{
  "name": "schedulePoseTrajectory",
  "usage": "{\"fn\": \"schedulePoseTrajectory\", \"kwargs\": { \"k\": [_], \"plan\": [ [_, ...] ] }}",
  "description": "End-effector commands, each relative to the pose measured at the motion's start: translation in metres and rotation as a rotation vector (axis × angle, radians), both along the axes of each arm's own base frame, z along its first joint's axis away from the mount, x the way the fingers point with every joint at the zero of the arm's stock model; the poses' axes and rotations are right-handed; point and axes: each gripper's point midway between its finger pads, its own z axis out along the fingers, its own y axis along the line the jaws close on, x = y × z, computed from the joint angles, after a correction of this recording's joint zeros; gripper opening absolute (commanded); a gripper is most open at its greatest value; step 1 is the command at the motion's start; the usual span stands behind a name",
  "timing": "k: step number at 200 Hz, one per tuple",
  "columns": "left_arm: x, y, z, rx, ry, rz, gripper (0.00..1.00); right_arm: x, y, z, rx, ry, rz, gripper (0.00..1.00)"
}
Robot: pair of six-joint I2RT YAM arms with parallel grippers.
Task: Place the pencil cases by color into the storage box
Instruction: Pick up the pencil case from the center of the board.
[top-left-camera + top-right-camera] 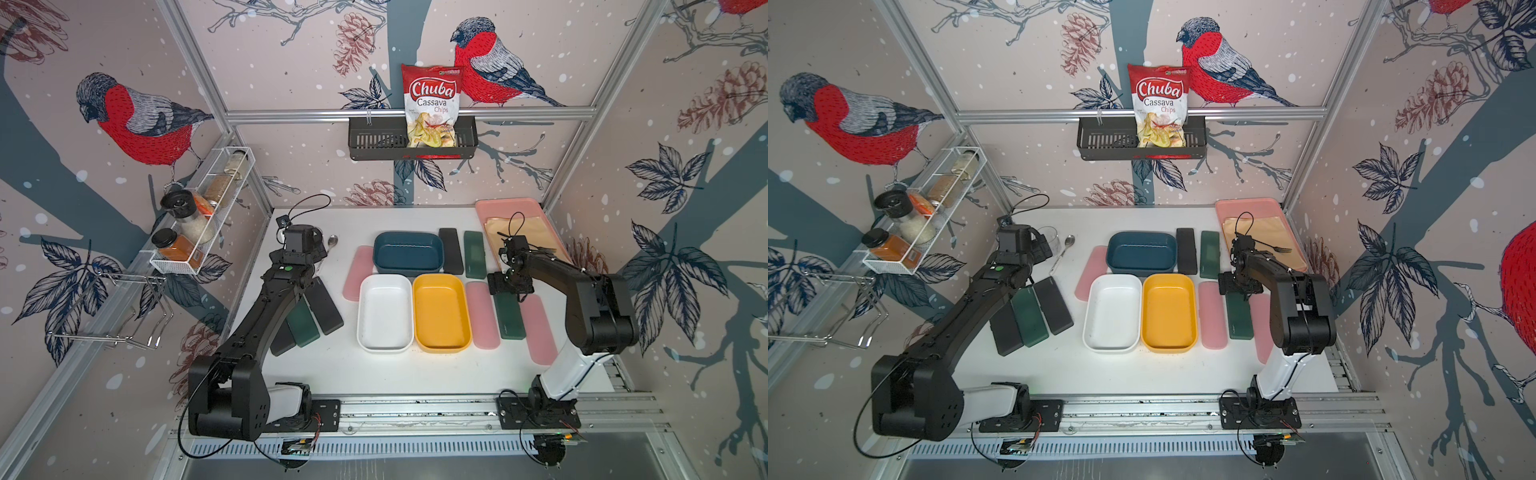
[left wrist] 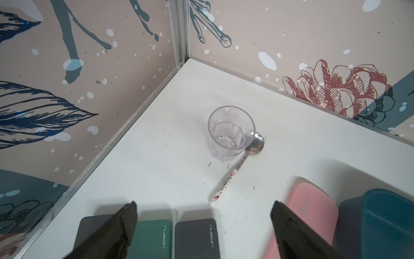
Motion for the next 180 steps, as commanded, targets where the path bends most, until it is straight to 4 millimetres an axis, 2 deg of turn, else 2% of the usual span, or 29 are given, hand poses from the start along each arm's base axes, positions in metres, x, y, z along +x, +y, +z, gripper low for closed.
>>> {"fn": "schedulePoseTrajectory", "kwargs": {
  "k": [1,71,127,180],
  "plan": [
    [0.002,-0.001,0.001,-0.01,-0.003,0.0,0.97,0.002,0.003,-0.002,0.016,0.002,-0.007,0.86],
    [0.002,-0.003,-0.003,-0.014,0.009,-0.005,0.97,-0.004,0.002,-0.01,0.01,0.036,-0.01,0.77],
    [0.002,-0.005,-0.005,-0.026,0.015,-0.018,0.97,-0.006,0.0,-0.011,-0.011,0.055,-0.008,0.54],
    [0.0,-0.005,-0.004,-0.016,0.024,-0.021,0.97,-0.002,-0.005,0.002,-0.039,0.048,-0.019,0.51]
  ]
}}
